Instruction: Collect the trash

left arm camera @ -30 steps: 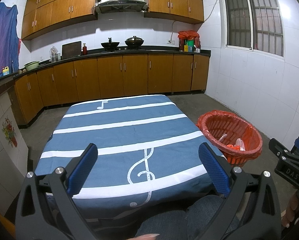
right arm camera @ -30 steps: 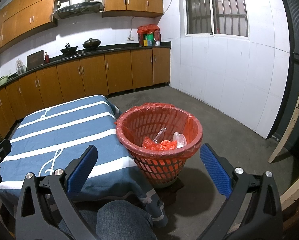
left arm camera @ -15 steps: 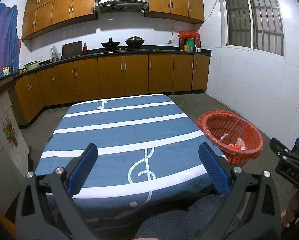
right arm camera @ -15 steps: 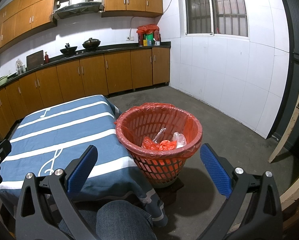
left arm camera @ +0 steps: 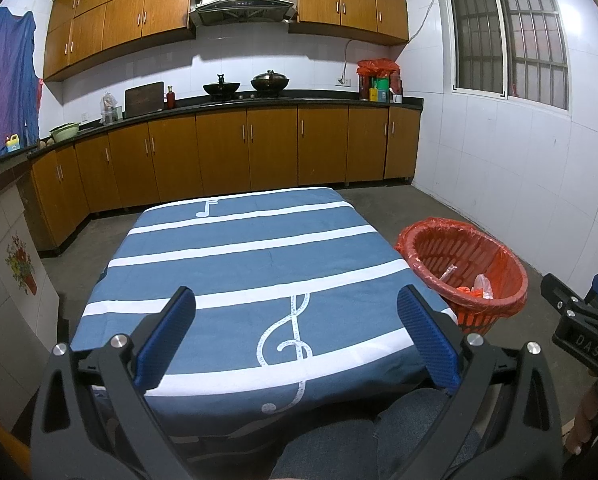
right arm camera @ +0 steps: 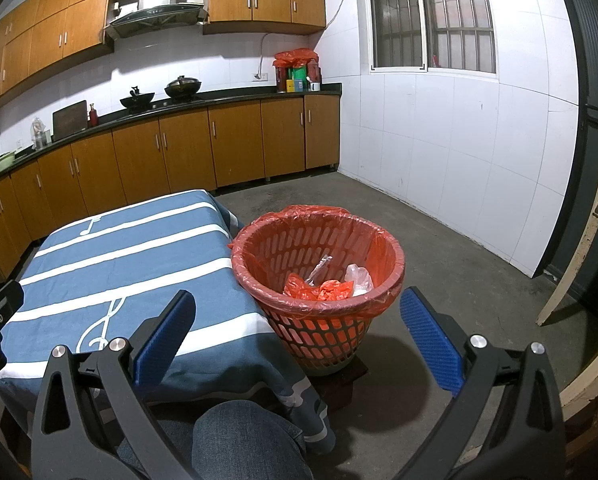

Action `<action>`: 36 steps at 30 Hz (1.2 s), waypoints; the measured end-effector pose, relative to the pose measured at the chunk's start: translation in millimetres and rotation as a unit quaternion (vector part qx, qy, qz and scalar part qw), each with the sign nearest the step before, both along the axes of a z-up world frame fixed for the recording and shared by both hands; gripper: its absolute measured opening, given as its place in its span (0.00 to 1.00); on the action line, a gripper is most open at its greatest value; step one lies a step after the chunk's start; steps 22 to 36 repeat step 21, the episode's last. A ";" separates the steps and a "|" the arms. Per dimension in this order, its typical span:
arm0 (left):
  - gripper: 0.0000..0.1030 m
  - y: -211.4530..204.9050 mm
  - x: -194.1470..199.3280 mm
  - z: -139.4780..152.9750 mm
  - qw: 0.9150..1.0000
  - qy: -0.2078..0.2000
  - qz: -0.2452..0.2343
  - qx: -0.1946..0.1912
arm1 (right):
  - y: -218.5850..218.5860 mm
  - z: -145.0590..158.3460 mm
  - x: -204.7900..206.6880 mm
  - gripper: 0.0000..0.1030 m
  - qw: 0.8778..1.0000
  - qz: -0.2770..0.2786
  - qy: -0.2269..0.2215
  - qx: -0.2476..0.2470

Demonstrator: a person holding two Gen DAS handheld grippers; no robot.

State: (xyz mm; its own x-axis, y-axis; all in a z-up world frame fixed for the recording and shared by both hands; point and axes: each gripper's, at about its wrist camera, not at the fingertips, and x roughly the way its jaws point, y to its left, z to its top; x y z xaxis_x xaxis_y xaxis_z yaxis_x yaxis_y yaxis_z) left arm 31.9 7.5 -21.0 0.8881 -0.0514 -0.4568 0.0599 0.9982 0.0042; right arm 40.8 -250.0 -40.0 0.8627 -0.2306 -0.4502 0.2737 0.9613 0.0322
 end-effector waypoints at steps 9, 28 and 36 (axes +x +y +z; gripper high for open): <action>0.96 -1.1 -2.2 -3.3 1.000 -0.004 0.003 0.001 | 0.1 0.4 -0.1 0.98 1.000 0.000 0.000 0.000; 0.96 0.1 -1.8 -2.7 1.000 0.002 0.004 0.000 | -0.8 1.1 0.2 0.98 1.000 0.000 0.000 0.001; 0.96 0.1 -1.8 -2.7 1.000 0.002 0.004 0.000 | -0.8 1.1 0.2 0.98 1.000 0.000 0.000 0.001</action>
